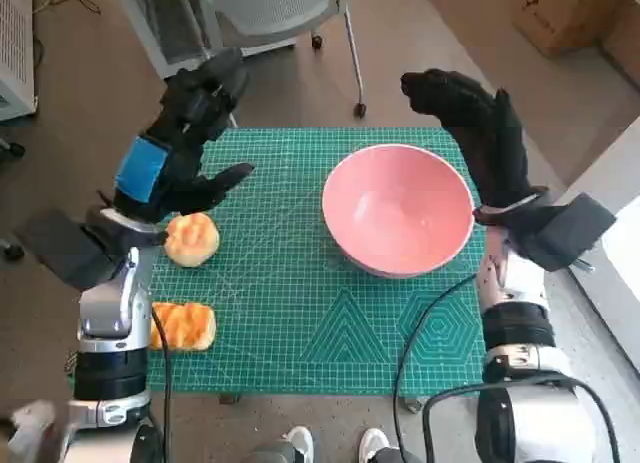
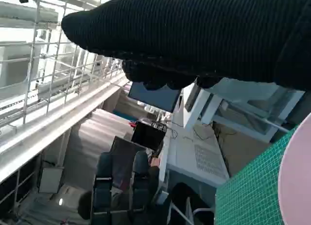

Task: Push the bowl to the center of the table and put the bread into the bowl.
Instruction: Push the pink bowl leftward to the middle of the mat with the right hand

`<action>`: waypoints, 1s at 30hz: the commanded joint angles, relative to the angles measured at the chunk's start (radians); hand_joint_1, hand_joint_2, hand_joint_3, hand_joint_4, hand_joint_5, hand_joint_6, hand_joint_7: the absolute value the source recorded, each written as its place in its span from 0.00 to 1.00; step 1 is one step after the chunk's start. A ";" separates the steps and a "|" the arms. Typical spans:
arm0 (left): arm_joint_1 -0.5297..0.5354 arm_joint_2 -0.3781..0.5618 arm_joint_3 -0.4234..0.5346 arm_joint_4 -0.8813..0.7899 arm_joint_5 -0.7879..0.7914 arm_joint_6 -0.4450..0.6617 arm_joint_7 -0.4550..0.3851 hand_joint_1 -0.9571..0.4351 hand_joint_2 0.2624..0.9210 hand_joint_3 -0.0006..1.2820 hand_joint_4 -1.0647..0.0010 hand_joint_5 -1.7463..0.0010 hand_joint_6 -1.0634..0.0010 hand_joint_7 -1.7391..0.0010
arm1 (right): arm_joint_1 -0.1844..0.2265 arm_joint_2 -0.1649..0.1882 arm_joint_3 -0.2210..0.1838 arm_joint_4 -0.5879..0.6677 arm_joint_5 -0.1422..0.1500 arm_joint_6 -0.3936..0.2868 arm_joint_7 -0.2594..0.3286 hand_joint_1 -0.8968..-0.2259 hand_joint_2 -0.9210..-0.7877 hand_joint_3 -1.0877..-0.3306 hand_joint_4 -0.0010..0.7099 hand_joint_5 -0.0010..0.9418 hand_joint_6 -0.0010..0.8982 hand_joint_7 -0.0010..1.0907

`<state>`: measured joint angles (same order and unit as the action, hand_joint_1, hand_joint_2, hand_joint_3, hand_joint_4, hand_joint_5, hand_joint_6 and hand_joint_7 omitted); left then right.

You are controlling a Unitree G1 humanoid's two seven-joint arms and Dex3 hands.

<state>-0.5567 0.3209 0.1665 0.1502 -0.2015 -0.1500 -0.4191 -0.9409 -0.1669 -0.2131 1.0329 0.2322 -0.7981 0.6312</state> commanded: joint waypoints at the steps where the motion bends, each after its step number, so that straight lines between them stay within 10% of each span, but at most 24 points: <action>1: 0.008 0.012 0.005 -0.001 -0.006 -0.004 -0.001 0.33 0.92 0.22 0.84 1.00 1.00 0.71 | 0.027 0.001 0.001 -0.001 0.003 0.011 0.000 0.33 0.00 0.53 0.23 0.00 0.37 0.00; 30: 0.012 0.014 0.010 -0.007 -0.012 0.008 -0.003 0.34 0.92 0.23 0.84 1.00 1.00 0.71 | 0.028 -0.004 0.001 -0.002 0.001 0.014 0.000 0.32 0.00 0.53 0.23 0.00 0.37 0.00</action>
<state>-0.5544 0.3210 0.1696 0.1499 -0.2035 -0.1468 -0.4208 -0.9385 -0.1668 -0.2141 1.0282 0.2324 -0.7973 0.6312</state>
